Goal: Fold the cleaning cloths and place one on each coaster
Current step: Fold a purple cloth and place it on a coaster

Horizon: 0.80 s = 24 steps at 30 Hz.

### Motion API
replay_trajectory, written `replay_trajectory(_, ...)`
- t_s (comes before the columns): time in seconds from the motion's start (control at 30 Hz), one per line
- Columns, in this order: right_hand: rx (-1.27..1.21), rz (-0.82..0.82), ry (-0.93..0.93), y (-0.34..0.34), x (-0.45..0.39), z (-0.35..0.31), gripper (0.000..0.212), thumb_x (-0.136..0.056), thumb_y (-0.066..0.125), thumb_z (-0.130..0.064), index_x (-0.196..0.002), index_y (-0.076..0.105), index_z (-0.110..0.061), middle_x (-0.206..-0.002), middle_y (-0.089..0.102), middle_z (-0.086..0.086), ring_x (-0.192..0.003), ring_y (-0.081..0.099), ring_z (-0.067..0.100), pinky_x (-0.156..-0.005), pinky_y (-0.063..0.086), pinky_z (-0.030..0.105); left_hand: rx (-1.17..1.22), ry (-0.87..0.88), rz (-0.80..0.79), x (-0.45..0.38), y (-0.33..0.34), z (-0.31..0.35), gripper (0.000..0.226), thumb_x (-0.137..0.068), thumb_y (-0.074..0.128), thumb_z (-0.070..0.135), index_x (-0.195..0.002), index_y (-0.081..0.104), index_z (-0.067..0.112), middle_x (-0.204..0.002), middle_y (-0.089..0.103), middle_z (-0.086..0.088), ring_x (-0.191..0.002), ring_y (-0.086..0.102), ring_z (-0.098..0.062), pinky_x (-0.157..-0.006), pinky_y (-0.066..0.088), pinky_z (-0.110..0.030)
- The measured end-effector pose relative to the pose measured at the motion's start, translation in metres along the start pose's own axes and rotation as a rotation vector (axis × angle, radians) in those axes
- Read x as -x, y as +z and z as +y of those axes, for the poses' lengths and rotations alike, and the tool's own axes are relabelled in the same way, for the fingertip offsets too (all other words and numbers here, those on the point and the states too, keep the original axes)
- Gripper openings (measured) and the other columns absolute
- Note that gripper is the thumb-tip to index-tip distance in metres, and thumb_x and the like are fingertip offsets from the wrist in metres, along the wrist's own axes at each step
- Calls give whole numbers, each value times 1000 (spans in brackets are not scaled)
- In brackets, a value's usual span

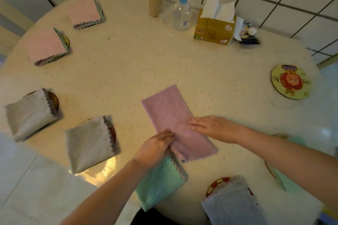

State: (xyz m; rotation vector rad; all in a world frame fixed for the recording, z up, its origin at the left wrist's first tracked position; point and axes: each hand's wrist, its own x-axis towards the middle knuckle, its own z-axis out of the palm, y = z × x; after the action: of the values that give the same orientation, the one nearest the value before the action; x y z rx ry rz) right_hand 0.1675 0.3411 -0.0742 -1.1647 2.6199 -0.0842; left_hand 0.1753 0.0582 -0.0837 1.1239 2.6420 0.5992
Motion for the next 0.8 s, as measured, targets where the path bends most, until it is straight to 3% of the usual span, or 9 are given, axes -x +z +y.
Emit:
replay_trajectory(0.1,-18,-8,-37,2,-9,11,60,-75,65,-7,-132,50,-16,-135,54,5,-119,55,20,-90,51,34,297,-152,7,1,-12,-2,34,-85,55,17,-116,68,12,-119,65,5,-108,60,-6,-95,41,-14)
replay_trajectory(0.17,-142,-5,-19,-3,-15,14,52,-77,57,-22,-128,52,-17,-128,58,3,-113,57,18,-89,50,33,504,-292,11,0,-22,-2,28,-88,57,9,-113,69,16,-108,67,11,-95,60,0,-86,45,-12)
replay_trajectory(0.23,-349,45,84,-9,-24,13,40,-81,56,-25,-120,59,-18,-113,66,1,-100,62,17,-81,48,26,686,-477,18,-5,-27,-9,19,-92,56,12,-92,72,23,-76,70,9,-64,59,-8,-62,47,-27)
replay_trajectory(0.3,-526,128,320,-16,-37,12,26,-88,58,-29,-104,67,-11,-97,70,7,-85,64,19,-67,42,25,862,-675,72,-15,-30,-17,27,-93,58,18,-67,64,21,-54,57,10,-51,47,-10,-52,38,-28)
replay_trajectory(0.33,-610,135,447,-19,-45,13,26,-89,59,-32,-91,67,-7,-85,69,9,-76,63,20,-60,39,26,959,-765,108,-21,-31,-22,29,-93,59,21,-65,63,14,-56,58,7,-55,50,-13,-55,43,-29)
replay_trajectory(0.4,-783,169,587,-25,-63,15,30,-89,61,-30,-68,55,-9,-62,55,4,-57,47,14,-53,30,29,1172,-923,164,-32,-34,-27,28,-94,57,22,-81,66,0,-73,67,-10,-70,64,-24,-66,56,-36)
replay_trajectory(0.5,-860,195,684,-27,-88,19,40,-91,58,-28,-60,34,-18,-53,34,-4,-50,28,11,-52,23,30,1326,-1084,182,-42,-35,-32,25,-97,53,21,-94,65,0,-85,70,-16,-73,69,-29,-63,60,-35)
replay_trajectory(0.63,-754,151,788,-18,-104,22,41,-92,55,-34,-58,35,-20,-52,39,-5,-51,35,15,-52,26,32,1320,-1167,199,-48,-33,-36,23,-96,55,24,-94,65,3,-89,70,-17,-70,69,-27,-55,58,-32)
replay_trajectory(0.8,-683,121,880,-16,-109,18,34,-90,55,-38,-62,41,-24,-58,49,-5,-58,49,19,-55,38,32,1359,-1216,188,-47,-32,-39,23,-93,59,27,-94,66,5,-94,72,-19,-80,70,-32,-65,60,-38)
